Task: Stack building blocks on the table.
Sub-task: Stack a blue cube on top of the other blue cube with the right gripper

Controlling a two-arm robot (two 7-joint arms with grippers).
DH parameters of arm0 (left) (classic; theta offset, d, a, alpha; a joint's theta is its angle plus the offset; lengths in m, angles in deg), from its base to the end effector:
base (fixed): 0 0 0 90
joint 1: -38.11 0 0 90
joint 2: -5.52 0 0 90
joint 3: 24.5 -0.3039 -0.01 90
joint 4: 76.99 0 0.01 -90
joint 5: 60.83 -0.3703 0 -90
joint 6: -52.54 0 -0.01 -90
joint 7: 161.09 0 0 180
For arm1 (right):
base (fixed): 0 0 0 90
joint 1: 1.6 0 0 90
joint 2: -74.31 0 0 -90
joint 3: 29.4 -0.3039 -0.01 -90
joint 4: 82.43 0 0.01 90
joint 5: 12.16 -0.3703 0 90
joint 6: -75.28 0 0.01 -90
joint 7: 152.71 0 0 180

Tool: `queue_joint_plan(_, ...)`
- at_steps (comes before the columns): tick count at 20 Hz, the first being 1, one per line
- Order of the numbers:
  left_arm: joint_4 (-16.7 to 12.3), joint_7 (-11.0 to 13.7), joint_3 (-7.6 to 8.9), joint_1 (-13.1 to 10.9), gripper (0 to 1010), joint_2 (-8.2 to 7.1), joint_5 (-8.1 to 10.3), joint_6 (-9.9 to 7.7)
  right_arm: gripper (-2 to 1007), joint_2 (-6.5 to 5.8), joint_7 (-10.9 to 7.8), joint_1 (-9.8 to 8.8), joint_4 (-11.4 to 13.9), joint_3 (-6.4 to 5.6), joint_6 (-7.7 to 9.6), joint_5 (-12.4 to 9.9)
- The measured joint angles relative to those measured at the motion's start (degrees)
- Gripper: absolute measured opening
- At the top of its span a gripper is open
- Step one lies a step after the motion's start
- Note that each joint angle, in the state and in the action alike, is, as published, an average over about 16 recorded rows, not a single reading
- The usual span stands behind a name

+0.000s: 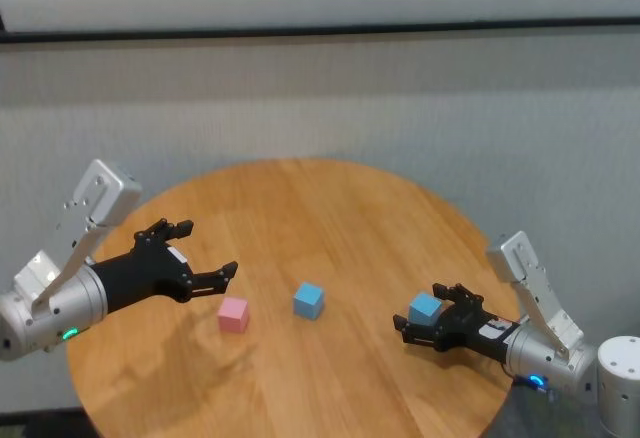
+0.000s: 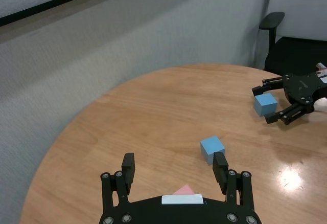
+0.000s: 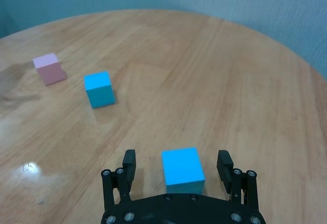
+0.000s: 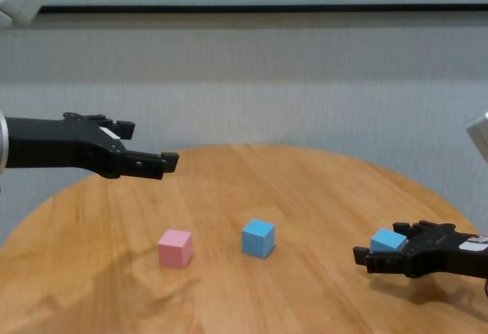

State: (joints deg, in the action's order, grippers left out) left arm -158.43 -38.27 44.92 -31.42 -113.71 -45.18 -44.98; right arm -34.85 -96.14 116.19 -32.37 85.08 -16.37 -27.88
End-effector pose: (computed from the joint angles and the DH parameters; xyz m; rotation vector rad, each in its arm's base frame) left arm 0.4735 0.0633 -0.2400 0.3118 -0.1105 0.7853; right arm 0.5012 -0.0668 -0.3744 -0.3455 0.1271 -0.8455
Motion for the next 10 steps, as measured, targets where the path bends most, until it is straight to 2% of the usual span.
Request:
queue_joint_plan(5,0.00,0.00,0.00,0.00,1002,0.00,0.00,0.00,944,0.05,0.01,0.05,-0.02,-0.02,0.58,0.08)
queue_joint_plan(10,0.00,0.00,0.00,0.00,1002,0.00,0.00,0.00,851,0.09,0.14,-0.02,0.10,-0.11,1.17,0.09)
